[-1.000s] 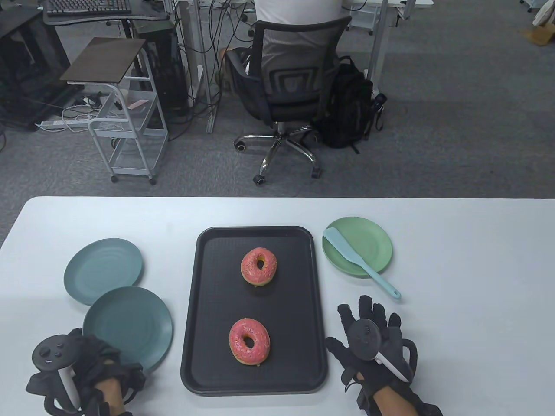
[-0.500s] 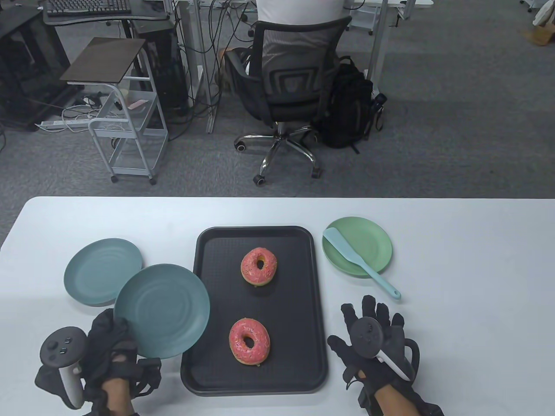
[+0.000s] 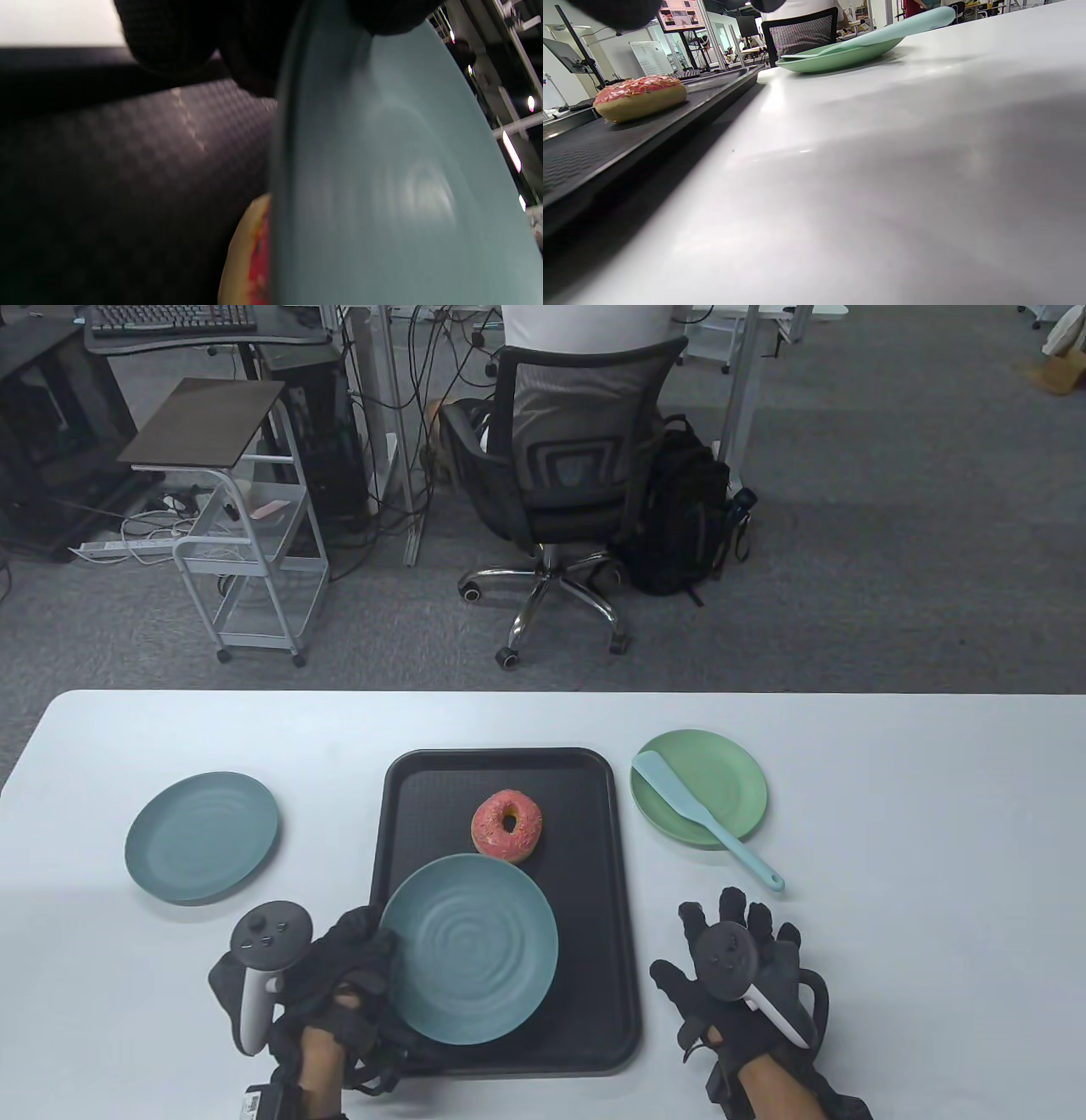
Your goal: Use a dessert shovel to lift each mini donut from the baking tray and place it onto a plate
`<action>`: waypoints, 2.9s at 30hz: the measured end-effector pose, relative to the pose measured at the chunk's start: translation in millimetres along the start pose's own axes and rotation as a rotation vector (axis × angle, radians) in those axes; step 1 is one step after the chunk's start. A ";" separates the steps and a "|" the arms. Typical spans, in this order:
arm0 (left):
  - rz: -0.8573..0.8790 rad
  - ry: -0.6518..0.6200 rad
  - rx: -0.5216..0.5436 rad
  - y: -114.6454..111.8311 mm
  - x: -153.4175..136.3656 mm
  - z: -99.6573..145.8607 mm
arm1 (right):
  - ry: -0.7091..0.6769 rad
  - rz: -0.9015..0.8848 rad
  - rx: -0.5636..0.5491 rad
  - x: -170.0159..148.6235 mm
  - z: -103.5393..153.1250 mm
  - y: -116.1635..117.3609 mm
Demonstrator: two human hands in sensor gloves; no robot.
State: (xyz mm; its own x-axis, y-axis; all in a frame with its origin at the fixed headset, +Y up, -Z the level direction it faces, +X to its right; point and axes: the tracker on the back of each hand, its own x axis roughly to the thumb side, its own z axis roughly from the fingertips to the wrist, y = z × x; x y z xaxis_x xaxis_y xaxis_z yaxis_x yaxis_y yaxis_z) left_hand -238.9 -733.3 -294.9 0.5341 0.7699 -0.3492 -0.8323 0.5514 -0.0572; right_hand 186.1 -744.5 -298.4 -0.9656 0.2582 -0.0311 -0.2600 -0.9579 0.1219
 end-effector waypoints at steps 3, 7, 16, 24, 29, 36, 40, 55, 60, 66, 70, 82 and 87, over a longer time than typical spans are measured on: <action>-0.038 -0.015 -0.022 -11.6 6.8 0.6 | 0.006 -0.004 0.002 0.1 0.5 -0.1; -0.036 -0.021 -0.051 -16.8 8.6 0.3 | -0.005 -0.018 -0.009 1.9 1.6 -2.5; -0.009 -0.026 -0.076 -16.3 9.4 1.3 | -0.132 -0.438 -0.029 24.8 15.2 -6.1; 0.000 -0.033 -0.108 -17.8 11.6 2.4 | -0.199 -0.676 0.123 51.3 18.3 16.0; 0.018 -0.054 -0.149 -21.8 12.8 1.6 | -0.186 -0.741 0.110 60.9 23.2 19.1; 0.070 -0.120 -0.299 -29.7 10.6 -4.0 | -0.171 -0.746 0.034 53.8 21.9 3.6; 0.071 -0.126 -0.268 -27.1 9.2 -4.9 | -0.128 -0.759 -0.040 39.0 20.6 -12.7; 0.098 -0.103 -0.265 -19.8 1.5 -12.3 | 0.431 -0.669 -0.588 -130.5 -9.4 -104.7; 0.058 -0.097 -0.257 -20.5 3.4 -13.6 | 0.605 -0.664 -0.606 -180.4 -16.2 -95.0; 0.035 -0.088 -0.278 -24.7 5.2 -15.3 | 0.691 -0.644 -0.577 -209.6 -22.6 -75.4; 0.006 -0.092 -0.280 -26.1 8.1 -15.2 | 0.729 -0.664 -0.535 -220.5 -27.7 -62.2; -0.007 -0.088 -0.271 -28.7 9.2 -15.5 | 0.775 -0.694 -0.439 -228.9 -38.5 -48.9; -0.002 -0.087 -0.264 -28.0 8.8 -15.1 | 0.782 -0.671 -0.391 -227.0 -42.4 -44.6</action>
State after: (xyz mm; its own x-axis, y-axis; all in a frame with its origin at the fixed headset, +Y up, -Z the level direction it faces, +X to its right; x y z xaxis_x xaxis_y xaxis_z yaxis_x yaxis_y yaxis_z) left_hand -213.1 -746.8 -310.5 0.5367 0.8000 -0.2682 -0.8352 0.4586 -0.3035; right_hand 416.8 -765.7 -338.9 -0.3268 0.7222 -0.6096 -0.5818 -0.6621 -0.4725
